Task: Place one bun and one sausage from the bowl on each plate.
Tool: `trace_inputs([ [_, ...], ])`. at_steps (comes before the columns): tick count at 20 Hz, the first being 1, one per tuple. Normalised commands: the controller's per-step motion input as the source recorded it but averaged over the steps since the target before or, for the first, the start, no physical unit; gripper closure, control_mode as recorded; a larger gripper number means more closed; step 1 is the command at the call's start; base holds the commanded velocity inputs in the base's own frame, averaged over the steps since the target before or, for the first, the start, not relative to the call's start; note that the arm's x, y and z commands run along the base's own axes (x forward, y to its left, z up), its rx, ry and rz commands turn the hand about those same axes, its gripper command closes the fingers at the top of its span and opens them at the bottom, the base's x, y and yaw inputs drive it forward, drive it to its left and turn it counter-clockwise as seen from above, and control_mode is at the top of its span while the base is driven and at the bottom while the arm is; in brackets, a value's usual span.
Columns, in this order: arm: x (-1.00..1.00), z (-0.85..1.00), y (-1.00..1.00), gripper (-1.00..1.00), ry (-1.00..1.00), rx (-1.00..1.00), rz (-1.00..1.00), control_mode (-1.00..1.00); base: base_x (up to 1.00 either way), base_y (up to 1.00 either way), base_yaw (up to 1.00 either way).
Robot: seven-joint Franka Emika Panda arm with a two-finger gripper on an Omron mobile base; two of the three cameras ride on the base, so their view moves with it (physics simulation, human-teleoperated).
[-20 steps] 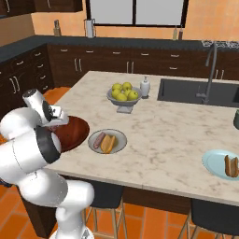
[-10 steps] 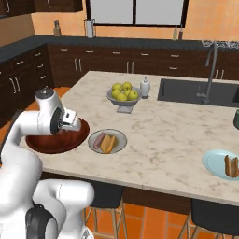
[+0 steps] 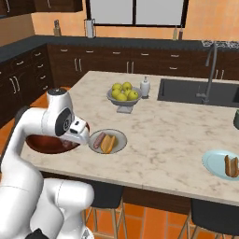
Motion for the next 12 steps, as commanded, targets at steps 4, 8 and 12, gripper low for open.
trace_inputs([
  [4,-0.71,-0.21,-0.29,1.00,-0.06,-0.14,-0.07,-1.00,0.00,0.00,0.00],
  [8,-0.66,-0.32,-0.33,1.00,-0.23,-0.04,-0.02,-1.00,0.00,0.00,0.00],
  [12,-0.20,-0.34,-0.06,1.00,-0.07,0.00,0.00,-1.00,0.00,0.00,0.00],
])
